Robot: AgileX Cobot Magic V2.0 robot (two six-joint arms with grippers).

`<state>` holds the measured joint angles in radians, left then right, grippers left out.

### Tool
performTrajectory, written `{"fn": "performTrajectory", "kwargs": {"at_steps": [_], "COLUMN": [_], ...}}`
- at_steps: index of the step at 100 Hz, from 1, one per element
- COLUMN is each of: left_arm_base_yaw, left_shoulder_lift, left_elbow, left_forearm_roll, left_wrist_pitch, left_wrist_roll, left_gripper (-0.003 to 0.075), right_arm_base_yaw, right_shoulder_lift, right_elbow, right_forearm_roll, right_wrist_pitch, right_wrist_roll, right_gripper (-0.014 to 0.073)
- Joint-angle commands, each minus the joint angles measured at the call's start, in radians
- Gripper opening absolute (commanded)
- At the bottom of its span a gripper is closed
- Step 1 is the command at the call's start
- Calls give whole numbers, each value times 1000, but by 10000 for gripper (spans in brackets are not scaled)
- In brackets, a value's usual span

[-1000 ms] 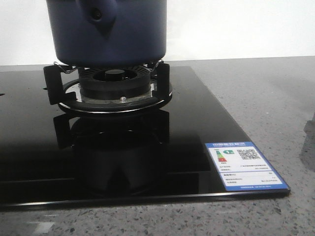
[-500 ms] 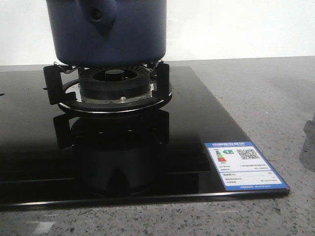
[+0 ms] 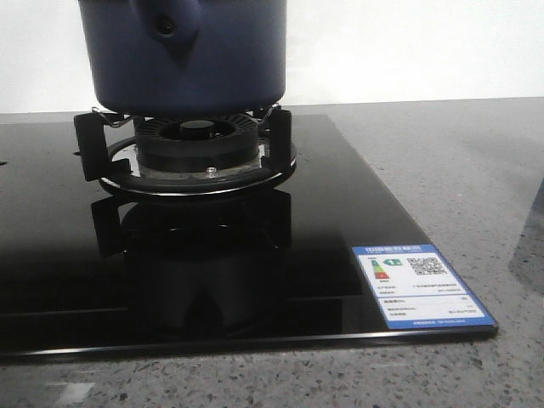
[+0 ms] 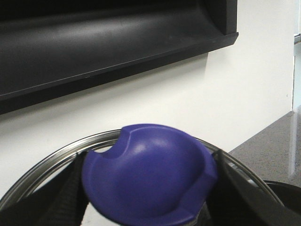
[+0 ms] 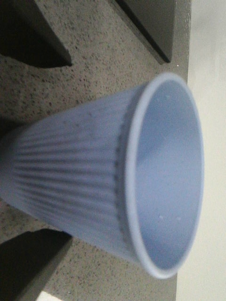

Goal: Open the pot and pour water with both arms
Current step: 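Rotate the cup upright with the right gripper, then lower the cup onto the counter and open the right gripper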

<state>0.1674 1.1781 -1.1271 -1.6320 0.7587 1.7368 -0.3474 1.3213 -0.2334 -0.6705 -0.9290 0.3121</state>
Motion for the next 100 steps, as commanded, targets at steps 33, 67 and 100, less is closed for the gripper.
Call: {"fn": "performTrajectory", "kwargs": {"at_steps": [33,67,100], "left_arm_base_yaw": [-90,-232,-398], "left_shoulder_lift": [-24,-8,118], "left_elbow": [-34,-34,-34], "left_forearm_roll": [-80,-80,-75], "left_wrist_pitch": [17,17,14], "left_wrist_roll": [-9,-9,-9], "left_gripper": [316,316,316], "right_arm_base_yaw": [-4,1,18], "right_shoulder_lift": [-329,-535,-537], "right_elbow": [133,186,186], "right_forearm_roll": [154,152,150], "right_wrist_pitch": [112,136,135], "right_wrist_roll": [14,68,70], "right_gripper": [631,631,631]}}
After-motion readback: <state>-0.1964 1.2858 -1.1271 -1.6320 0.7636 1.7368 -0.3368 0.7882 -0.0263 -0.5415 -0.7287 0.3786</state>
